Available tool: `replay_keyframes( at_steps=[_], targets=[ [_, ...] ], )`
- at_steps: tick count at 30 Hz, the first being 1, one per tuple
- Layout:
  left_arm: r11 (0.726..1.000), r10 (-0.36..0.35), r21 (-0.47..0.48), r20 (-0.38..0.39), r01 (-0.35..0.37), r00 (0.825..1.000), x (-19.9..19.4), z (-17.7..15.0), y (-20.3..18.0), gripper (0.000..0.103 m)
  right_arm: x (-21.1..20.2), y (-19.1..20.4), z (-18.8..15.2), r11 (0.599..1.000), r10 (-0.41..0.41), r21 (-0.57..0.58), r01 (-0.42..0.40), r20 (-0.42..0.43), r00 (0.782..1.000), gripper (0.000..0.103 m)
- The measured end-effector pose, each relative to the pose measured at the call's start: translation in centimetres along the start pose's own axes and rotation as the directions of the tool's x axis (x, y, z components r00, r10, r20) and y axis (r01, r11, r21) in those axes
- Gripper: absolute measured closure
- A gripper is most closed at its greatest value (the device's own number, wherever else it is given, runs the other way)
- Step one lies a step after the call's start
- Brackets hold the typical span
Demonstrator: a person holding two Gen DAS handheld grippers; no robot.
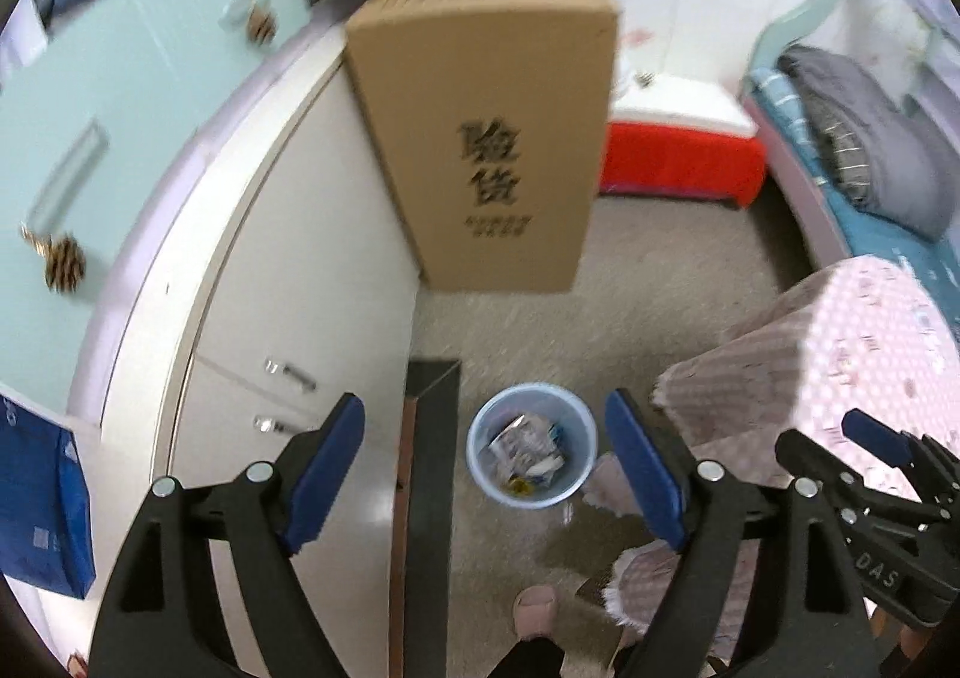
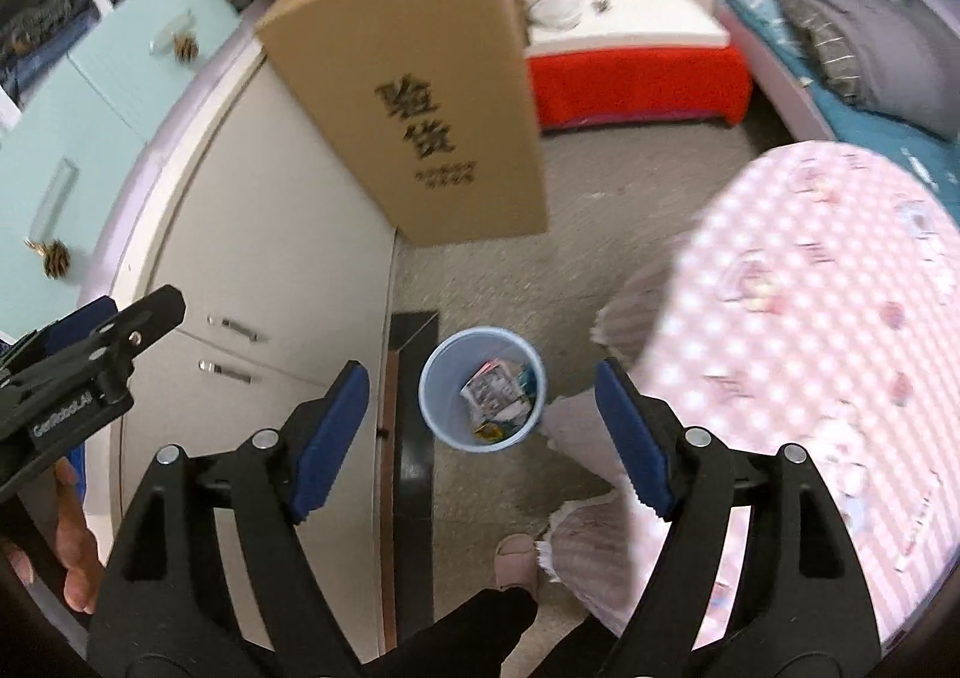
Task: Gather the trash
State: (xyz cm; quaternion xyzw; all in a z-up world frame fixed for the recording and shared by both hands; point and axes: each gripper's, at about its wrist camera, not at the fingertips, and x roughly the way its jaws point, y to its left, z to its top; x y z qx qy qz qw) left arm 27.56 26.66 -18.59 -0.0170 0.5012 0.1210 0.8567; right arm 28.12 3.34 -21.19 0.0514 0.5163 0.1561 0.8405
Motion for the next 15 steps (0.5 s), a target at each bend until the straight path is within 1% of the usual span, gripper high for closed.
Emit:
replay_keyframes(
  at_steps=[4,8,12,15],
  targets=[
    [0.999,-0.025,0.04,0.067,0.023,0.997,-4.1,0.0,-3.5,0.021,-5.7,-3.1,-0.7,0.999,-0.028,0.028,0.025,0.082,0.996,0.023],
    [0.996,-0.046,0.086,0.139,0.034,0.989,-8.6,-0.6,-7.4,0.018,-11.0,-6.2,-2.2,0.999,-0.044,0.029,0.04,0.152,0.987,0.021],
    [0.993,-0.05,0.111,0.184,0.03,0.982,-12.6,-2.0,-10.9,0.017,-14.9,-8.5,-3.9,0.999,-0.043,0.022,0.04,0.191,0.981,0.02],
    [0.993,-0.069,0.108,0.196,0.049,0.978,-15.4,-3.3,-13.0,0.017,-18.1,-10.1,-5.2,0.999,-0.04,0.008,0.039,0.225,0.974,0.019]
  ],
)
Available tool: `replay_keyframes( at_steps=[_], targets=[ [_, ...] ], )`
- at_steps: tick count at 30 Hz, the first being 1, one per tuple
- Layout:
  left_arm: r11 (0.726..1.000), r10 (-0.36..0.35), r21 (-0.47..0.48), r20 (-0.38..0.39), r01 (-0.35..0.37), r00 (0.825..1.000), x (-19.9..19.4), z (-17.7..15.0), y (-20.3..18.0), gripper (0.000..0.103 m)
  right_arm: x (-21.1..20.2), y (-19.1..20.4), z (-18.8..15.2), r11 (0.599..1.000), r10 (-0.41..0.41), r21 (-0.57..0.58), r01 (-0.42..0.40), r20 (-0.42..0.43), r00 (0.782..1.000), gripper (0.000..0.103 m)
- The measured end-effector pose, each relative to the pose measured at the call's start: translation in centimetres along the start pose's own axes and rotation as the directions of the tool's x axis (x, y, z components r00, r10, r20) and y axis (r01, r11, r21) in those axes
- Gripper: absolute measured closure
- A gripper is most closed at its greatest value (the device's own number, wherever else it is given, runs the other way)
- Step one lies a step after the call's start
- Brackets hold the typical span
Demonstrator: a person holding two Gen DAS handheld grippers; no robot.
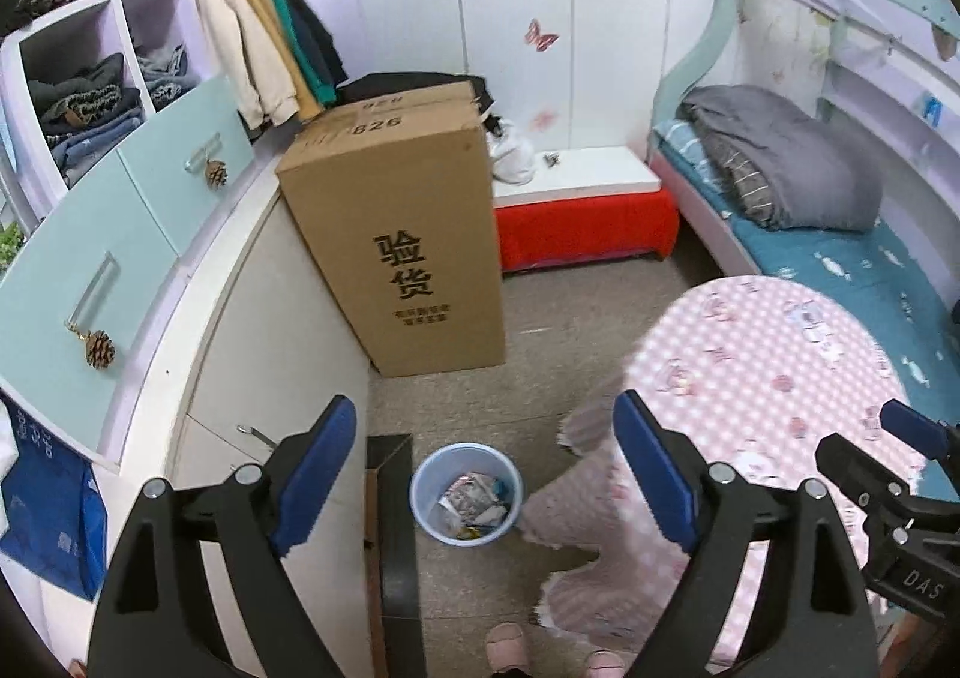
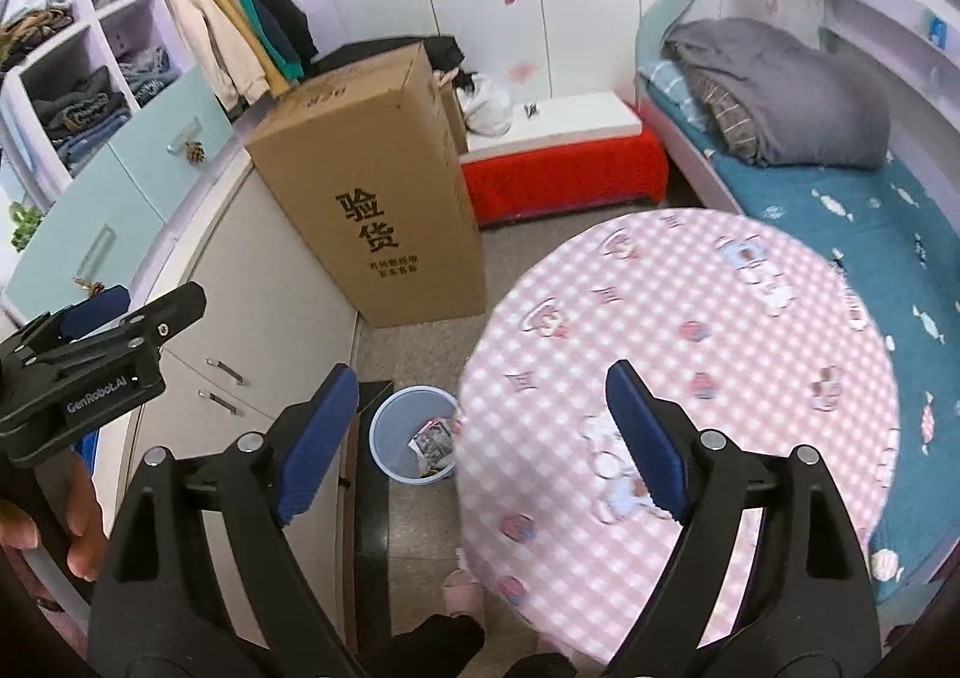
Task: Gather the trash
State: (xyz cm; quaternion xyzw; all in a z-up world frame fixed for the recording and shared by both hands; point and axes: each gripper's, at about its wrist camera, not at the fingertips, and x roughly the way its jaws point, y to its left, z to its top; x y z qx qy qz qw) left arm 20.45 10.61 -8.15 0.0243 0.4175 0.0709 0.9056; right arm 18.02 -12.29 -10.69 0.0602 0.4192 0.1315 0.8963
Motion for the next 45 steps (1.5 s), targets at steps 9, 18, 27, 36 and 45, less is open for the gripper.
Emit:
replay_keyframes(
  at_steps=[9,18,27,36,45],
  targets=[
    [1.0,-0.013,-0.02,0.047,0.013,0.999,-7.9,-3.1,-5.4,0.015,-7.7,-3.0,-1.7,0.998,0.021,-0.066,-0.016,0.087,0.996,0.015],
    [1.0,0.019,-0.01,0.114,-0.018,0.993,-13.8,-5.2,-8.4,0.013,-11.8,-4.0,-3.4,0.992,0.044,-0.121,-0.028,0.127,0.991,0.013],
    [0.999,0.032,-0.017,0.149,-0.03,0.988,-17.2,-6.4,-8.0,0.013,-14.2,-2.7,-4.2,0.992,0.057,-0.119,-0.036,0.173,0.983,0.013],
    [1.0,0.008,-0.008,0.169,-0.006,0.986,-18.9,-6.6,-5.3,0.012,-15.7,0.2,-5.4,0.995,0.054,-0.091,-0.036,0.202,0.978,0.012],
    [1.0,-0.019,0.016,0.186,0.016,0.982,-19.3,-6.9,-3.0,0.012,-16.0,2.1,-6.1,0.998,0.011,-0.063,0.002,0.206,0.979,0.012]
  ],
)
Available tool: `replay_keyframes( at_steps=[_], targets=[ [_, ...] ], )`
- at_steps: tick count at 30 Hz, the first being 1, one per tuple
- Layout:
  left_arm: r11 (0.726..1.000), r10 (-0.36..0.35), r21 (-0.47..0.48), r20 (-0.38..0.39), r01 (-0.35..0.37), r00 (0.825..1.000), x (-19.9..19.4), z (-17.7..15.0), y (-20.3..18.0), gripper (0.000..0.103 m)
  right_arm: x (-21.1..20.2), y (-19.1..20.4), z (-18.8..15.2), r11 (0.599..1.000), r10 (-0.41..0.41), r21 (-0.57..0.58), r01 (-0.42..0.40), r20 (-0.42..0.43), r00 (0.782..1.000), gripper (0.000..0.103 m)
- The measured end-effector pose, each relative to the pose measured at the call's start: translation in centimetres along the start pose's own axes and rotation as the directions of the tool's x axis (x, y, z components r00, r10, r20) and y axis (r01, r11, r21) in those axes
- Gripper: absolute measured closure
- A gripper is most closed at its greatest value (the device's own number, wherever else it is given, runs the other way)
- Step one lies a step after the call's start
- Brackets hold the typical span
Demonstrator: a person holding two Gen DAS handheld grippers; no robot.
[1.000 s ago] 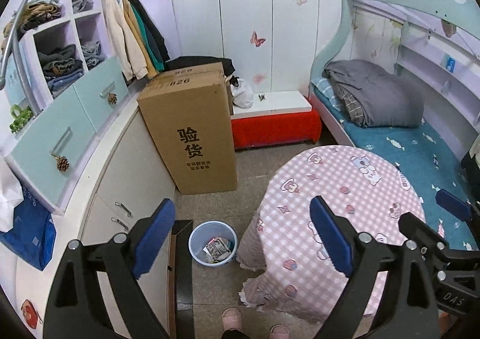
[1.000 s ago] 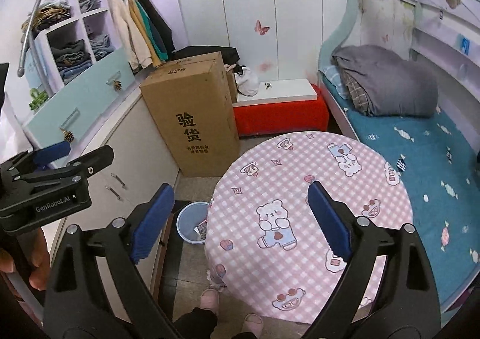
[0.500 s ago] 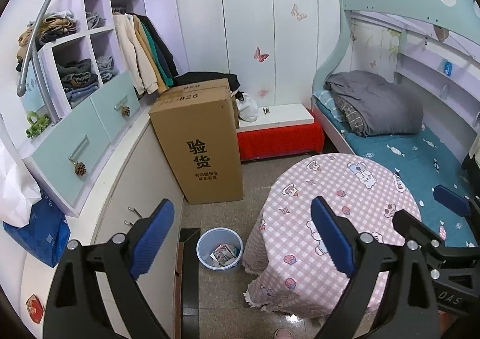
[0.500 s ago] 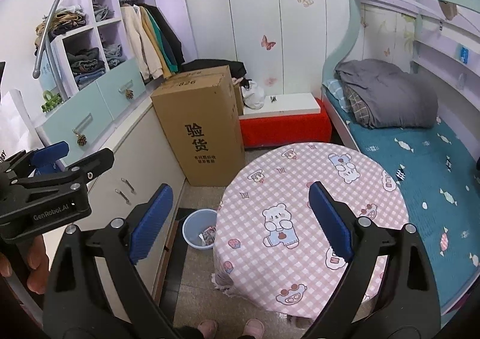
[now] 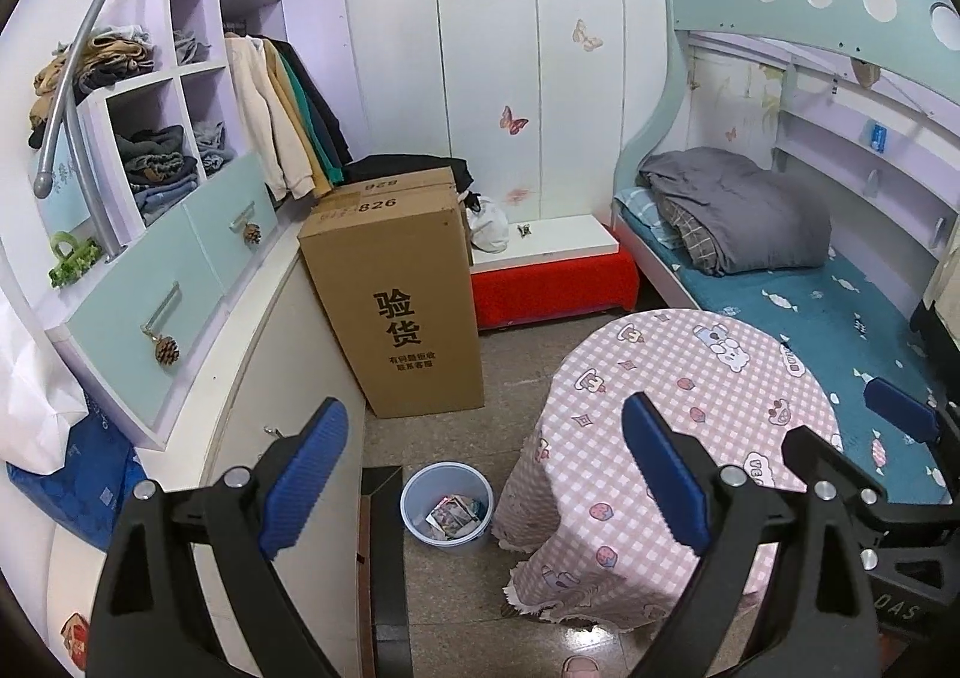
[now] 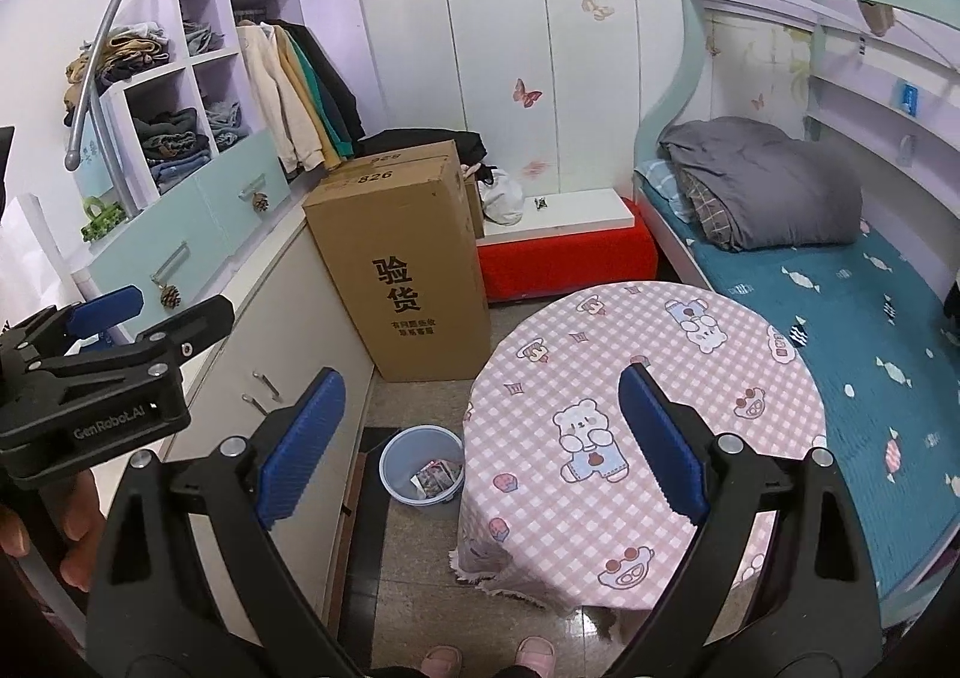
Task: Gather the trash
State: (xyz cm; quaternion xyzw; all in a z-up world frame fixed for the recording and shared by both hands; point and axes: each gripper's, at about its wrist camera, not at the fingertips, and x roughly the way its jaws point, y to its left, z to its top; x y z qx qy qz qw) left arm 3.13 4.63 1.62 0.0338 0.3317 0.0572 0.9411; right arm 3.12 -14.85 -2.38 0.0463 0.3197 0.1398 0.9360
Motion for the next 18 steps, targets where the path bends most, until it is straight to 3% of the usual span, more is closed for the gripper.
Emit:
replay_keyframes(
  at_steps=[18],
  targets=[
    [0.999,-0.036,0.009,0.016,0.036,0.999,0.2,0.2,1.3,0.012,0.5,0.9,0.2,0.999,-0.032,0.005,0.032,-0.002,0.999,0.012]
  ],
)
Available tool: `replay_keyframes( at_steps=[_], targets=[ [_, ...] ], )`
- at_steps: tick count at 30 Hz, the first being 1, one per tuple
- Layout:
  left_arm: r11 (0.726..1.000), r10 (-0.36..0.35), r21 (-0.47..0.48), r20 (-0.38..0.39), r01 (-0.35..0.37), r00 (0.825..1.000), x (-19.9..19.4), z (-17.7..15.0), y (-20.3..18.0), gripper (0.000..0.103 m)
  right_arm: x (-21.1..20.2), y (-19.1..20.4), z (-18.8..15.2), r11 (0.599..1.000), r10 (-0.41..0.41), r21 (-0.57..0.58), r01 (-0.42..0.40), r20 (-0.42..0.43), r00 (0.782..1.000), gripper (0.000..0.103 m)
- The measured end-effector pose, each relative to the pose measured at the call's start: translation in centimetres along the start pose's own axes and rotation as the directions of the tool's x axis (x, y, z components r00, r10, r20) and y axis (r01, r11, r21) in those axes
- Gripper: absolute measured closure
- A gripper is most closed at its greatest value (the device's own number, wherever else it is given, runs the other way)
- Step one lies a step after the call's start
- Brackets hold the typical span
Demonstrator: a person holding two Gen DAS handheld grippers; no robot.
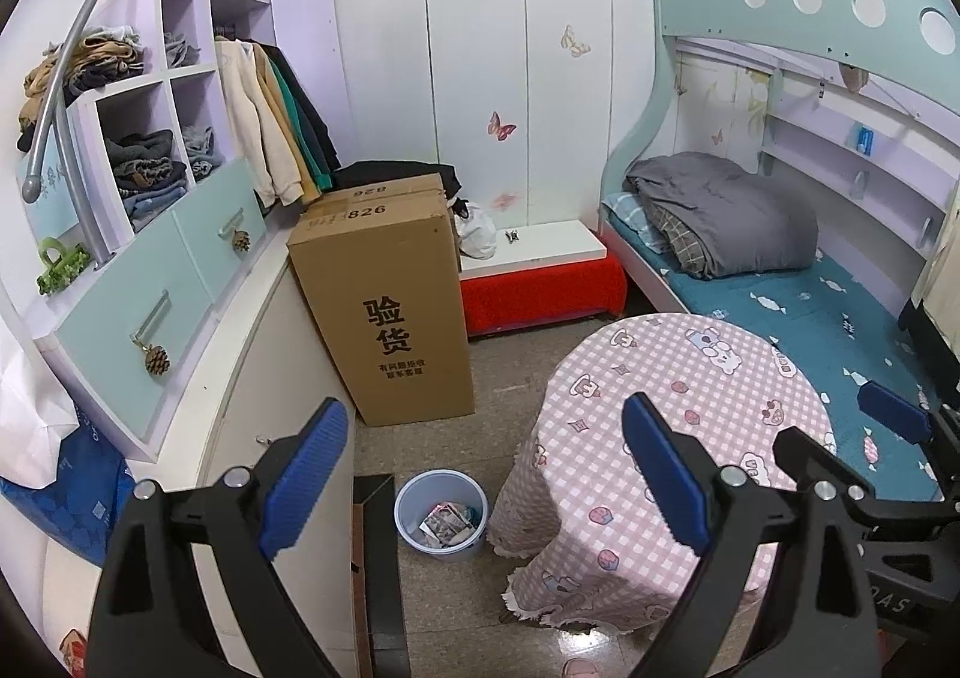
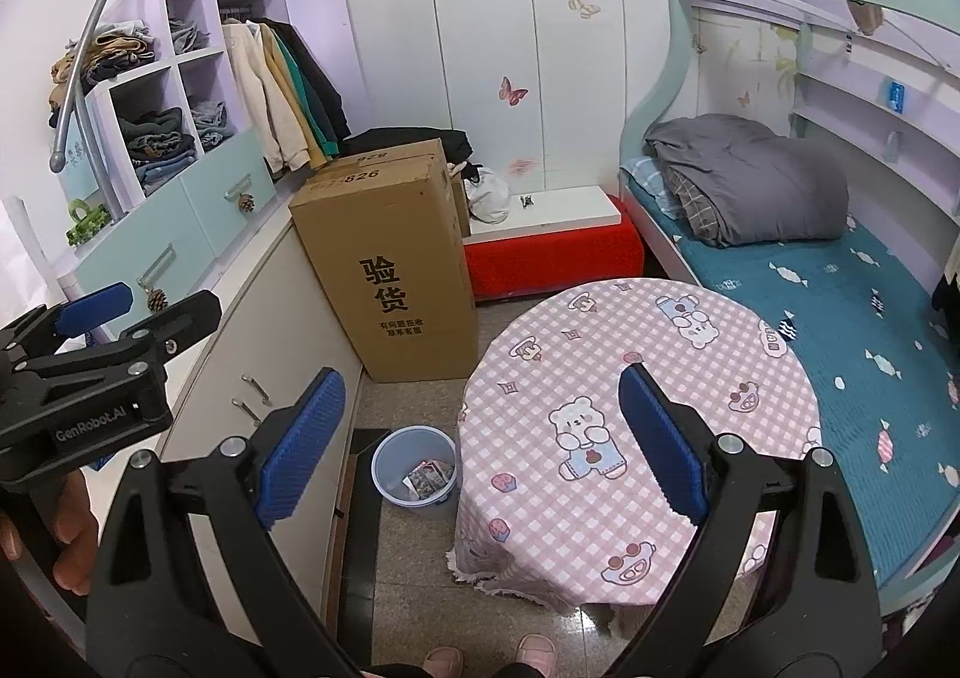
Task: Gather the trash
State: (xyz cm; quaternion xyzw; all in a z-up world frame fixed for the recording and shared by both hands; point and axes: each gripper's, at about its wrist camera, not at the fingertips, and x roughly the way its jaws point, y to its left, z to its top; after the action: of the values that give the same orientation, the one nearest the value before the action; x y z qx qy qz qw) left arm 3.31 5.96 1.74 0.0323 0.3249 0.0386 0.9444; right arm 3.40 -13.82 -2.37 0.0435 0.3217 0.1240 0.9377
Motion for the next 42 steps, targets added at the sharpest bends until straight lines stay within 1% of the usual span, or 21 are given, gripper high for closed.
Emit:
replay_keyframes(
  at_steps=[22,42],
  targets=[
    [1.0,0.006,-0.002,-0.008,-0.006,1.0,1.4,0.6,0.5,0.012,1.3,0.4,0.5,1.0,0.009,-0.001,-0.009,-0.018,1.0,0.012],
    [1.0,-0.003,0.007,-0.019,0.003,1.0,2.1,1.0,0.7,0.012,1.4,0.5,0.6,1.0,0.007,-0.001,-0.007,-0.02,1.0,0.012]
  ],
)
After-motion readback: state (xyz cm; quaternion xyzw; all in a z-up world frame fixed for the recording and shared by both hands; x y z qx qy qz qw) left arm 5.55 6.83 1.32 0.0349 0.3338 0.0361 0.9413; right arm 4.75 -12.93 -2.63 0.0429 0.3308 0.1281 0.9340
